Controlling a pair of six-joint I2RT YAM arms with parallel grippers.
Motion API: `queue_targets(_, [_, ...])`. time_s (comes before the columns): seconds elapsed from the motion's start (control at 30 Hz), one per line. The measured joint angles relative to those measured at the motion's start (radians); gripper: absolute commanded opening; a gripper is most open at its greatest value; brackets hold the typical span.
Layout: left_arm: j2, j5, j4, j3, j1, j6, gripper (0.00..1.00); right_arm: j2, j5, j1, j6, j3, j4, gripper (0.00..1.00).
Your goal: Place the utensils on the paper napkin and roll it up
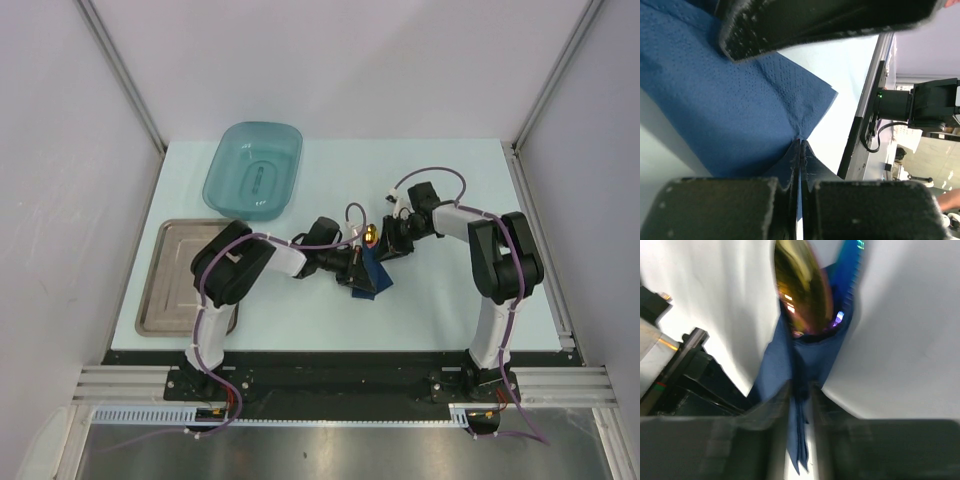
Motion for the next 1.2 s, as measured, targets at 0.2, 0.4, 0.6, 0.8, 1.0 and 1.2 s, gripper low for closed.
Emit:
queue_targets(0.2, [0.008, 0.008, -0.005, 0.010, -0.001, 0.000, 0.00, -0.025, 0.040, -0.009, 0.024, 0.000, -0.044, 0.46])
queue_targets(0.4, [0.008, 0.008, -0.005, 0.010, -0.001, 0.000, 0.00, -0.026, 0.098, 0.018, 0.034, 0.013, -0.055, 0.46])
queue_targets(0.6, [0.008, 0.008, -0.005, 0.010, -0.001, 0.001, 0.00, 0.004, 0.101, 0.039, 0.042, 0.044, -0.056, 0.34])
queue_targets(0.8, [0.008, 0.008, -0.002, 0.010, -0.001, 0.000, 0.00, 0.029, 0.074, 0.011, 0.052, 0.045, -0.057, 0.00])
queue_targets(1.0, [0.007, 0.005, 0.033, -0.002, 0.005, -0.014, 0.11, 0.040, -0.023, -0.033, 0.087, 0.016, -0.013, 0.00])
queue_targets(1.2, [-0.052, -0.020, 0.026, -0.016, 0.032, -0.018, 0.45, 0.040, -0.117, -0.062, 0.150, -0.013, 0.067, 0.00])
